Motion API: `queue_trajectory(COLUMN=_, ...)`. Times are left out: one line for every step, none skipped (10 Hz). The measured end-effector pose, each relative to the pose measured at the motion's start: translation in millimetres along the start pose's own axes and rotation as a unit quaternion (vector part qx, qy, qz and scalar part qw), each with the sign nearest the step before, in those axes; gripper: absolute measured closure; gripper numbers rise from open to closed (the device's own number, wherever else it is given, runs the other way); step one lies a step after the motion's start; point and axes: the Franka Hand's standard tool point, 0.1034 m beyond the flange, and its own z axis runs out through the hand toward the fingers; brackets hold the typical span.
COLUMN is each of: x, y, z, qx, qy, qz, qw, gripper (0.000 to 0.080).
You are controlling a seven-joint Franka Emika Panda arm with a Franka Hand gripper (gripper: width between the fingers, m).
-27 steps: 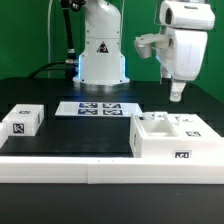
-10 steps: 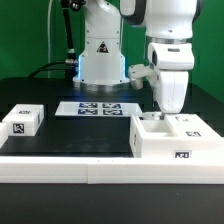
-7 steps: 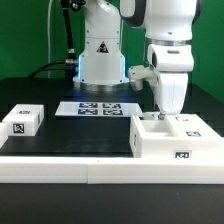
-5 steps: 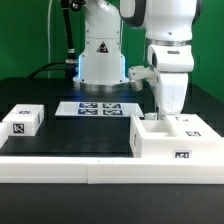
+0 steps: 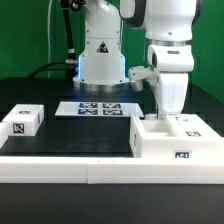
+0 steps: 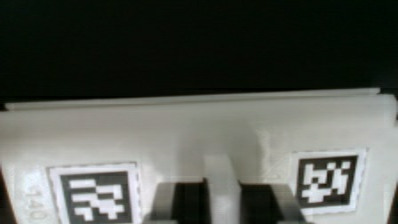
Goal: Assemble cabinet
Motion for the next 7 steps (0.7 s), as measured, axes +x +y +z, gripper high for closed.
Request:
queue_trajectory(x=0.0, y=0.0, z=0.0, qx=0.000, qy=0.000, qz=0.000, qw=1.000, gripper=0.0732)
queue_trajectory(x=0.0, y=0.0, z=0.0, qx=0.000, qy=0.000, qz=0.000, qw=1.000, gripper=0.0732)
queue_trajectory(x=-1.0, y=-0.9, z=-3.0, qx=0.004, qy=-0.004, qz=0.002, qw=1.000, gripper=0.0732)
queue_trajectory(x=-3.4, y=-1.5, z=-14.3, qx=0.007, qy=-0.012, qz=0.003, qw=1.000, gripper=0.0731)
queue_trajectory(x=-4.8, y=-1.2, z=-22.4, qx=0.004, qy=-0.016, qz=0.002, qw=1.000, gripper=0.0731)
queue_trajectory(x=-7.1, y=-2.8, z=-28.4, qx=0.006, qy=-0.021, qz=0.002, qw=1.000, gripper=0.0731)
queue_trajectory(x=-9.1, y=-3.6, z=-33.9, qx=0.008, qy=-0.026, qz=0.003, qw=1.000, gripper=0.0731)
